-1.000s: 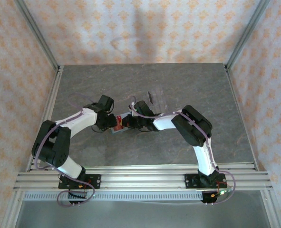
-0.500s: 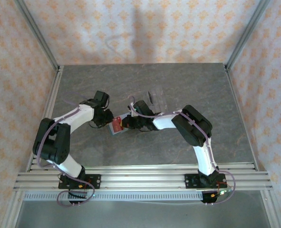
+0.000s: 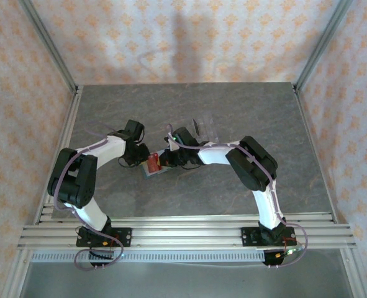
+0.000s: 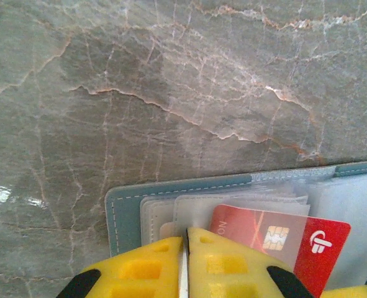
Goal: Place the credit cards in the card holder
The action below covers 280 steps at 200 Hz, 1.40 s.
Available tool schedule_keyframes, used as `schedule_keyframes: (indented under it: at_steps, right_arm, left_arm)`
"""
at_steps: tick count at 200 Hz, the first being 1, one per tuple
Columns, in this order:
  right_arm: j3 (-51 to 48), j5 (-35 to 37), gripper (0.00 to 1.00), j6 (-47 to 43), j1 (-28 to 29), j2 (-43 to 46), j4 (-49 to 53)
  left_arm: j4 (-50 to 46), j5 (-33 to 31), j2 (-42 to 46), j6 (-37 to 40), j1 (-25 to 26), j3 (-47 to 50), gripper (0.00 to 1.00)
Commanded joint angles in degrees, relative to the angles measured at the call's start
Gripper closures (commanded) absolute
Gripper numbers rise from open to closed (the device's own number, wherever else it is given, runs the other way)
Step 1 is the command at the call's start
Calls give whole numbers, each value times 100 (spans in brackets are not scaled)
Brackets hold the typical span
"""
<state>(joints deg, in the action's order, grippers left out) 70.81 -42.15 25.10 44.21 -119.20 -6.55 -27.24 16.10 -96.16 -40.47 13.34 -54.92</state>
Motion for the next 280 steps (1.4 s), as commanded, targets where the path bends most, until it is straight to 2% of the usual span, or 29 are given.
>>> schedule_keyframes:
  at_steps: [1, 73, 114, 280]
  right_arm:
    - [132, -136, 100, -379, 7, 8, 704]
    - [302, -188, 100, -516, -44, -67, 1002]
    - [277, -190, 100, -555, -48, -39, 1049]
    - [596, -207, 100, -380, 113, -165, 1064]
  left_arm:
    - [105, -91, -158, 28, -33, 148, 89]
    - [10, 276, 435, 23, -296, 191, 88]
    - [-137, 68, 525, 52, -310, 202, 89]
    - [567, 99, -42, -140, -220, 882, 91]
